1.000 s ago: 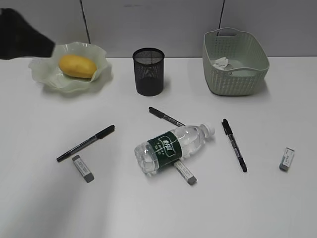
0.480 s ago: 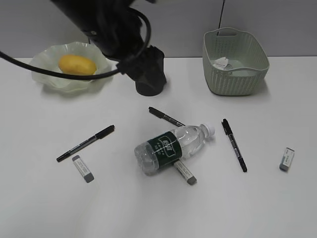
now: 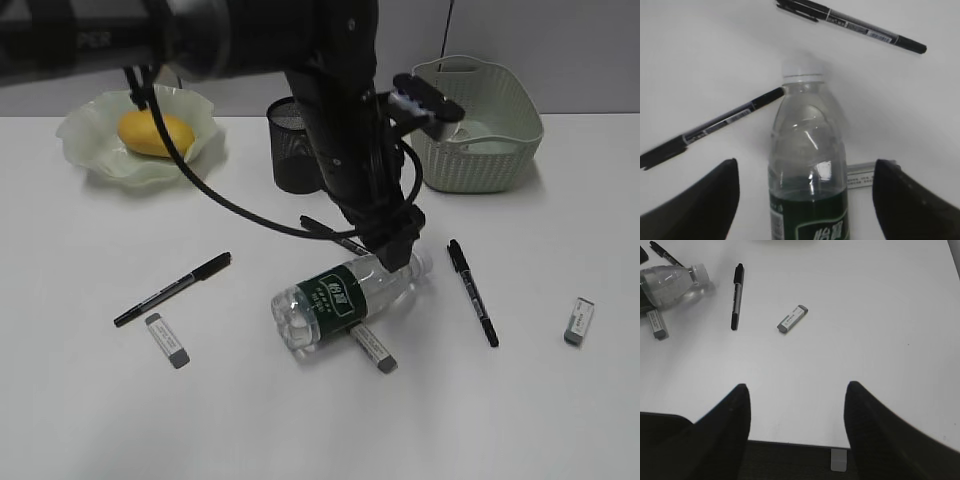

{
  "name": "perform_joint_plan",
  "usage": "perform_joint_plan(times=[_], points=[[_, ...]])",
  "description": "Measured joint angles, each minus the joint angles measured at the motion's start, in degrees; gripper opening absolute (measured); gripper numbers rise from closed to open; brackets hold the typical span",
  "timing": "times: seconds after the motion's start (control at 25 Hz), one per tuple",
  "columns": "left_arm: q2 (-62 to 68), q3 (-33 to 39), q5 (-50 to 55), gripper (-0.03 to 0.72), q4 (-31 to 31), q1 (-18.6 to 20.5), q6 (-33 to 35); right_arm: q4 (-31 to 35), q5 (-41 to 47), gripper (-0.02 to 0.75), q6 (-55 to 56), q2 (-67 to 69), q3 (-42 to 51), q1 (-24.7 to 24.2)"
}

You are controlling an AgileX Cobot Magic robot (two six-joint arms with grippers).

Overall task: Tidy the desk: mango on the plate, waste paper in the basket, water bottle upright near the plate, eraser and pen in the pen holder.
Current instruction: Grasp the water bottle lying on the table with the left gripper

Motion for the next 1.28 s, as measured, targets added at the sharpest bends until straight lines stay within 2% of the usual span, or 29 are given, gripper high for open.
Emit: perform_joint_plan(times=[0.36,0.72,0.8,1.0,1.28], points=[[6.9,-0.7,-0.8,0.635,3.2,-1.1,-3.6,0.0,0.0,0.475,0.1,0.0,0.0,0.0],[9.5,-0.7,-0.8,0.627,3.3,-1.1,-5.2,0.0,0.0,0.475,0.1,0.0,0.0,0.0],[10.0,-0.8,-0.7,0.617,3.3,-1.1,-5.9,0.0,0.0,0.475,0.1,0.0,0.0,0.0],[10.2,-1.3,-0.3,0.531,3.7,-1.1,-6.6,0.0,0.0,0.475,0.4,0.0,0.0,0.0],[10.4,-6.3,6.3,0.518,3.9,-1.1,-7.5,0.0,0.0,0.474,0.1,0.0,0.0,0.0]])
